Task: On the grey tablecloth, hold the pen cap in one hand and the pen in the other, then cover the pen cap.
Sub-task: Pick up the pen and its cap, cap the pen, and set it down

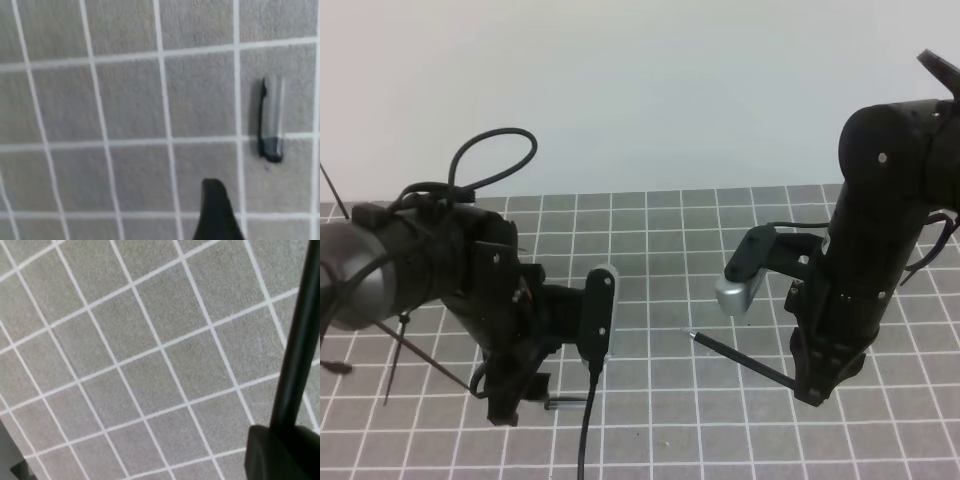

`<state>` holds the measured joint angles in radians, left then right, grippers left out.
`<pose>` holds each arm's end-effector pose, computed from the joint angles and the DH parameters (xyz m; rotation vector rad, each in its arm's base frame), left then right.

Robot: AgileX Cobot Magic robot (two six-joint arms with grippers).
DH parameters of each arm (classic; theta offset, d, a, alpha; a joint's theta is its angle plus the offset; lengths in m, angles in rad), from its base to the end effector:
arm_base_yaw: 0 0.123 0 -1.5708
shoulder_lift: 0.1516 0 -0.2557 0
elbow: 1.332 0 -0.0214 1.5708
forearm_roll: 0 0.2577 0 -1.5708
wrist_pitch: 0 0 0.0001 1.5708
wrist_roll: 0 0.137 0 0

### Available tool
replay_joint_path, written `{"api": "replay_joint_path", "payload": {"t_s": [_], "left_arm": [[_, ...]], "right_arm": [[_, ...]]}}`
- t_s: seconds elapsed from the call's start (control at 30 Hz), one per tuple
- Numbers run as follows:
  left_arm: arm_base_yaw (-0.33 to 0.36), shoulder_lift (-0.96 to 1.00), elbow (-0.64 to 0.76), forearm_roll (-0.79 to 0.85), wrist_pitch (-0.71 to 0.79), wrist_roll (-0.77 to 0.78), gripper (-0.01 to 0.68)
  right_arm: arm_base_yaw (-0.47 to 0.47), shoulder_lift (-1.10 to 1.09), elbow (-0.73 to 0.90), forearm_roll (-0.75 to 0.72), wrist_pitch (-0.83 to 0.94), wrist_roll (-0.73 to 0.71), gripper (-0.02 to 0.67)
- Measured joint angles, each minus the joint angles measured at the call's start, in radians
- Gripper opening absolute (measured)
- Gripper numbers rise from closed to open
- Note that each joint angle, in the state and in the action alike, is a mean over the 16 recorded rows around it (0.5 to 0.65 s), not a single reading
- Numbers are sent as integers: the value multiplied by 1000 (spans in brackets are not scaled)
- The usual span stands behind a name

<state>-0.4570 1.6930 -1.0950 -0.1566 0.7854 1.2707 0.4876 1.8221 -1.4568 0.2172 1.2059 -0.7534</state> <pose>0.3003 -0.1645 0.1310 2.0692 1.9460 -0.0094 0.3109 0.1961 0.1745 -1.6673 2.5117 0.2919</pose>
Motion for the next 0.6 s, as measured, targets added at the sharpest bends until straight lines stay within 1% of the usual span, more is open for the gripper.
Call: {"api": "replay_joint_path", "payload": {"t_s": [0.27, 0.6], "left_arm": [[1, 53, 0, -25, -40, 60, 372], [1, 114, 0, -35, -41, 41, 346]], "right_arm": [[0, 0, 0, 0, 0, 2, 67], [0, 0, 0, 9, 0, 8, 67]]}}
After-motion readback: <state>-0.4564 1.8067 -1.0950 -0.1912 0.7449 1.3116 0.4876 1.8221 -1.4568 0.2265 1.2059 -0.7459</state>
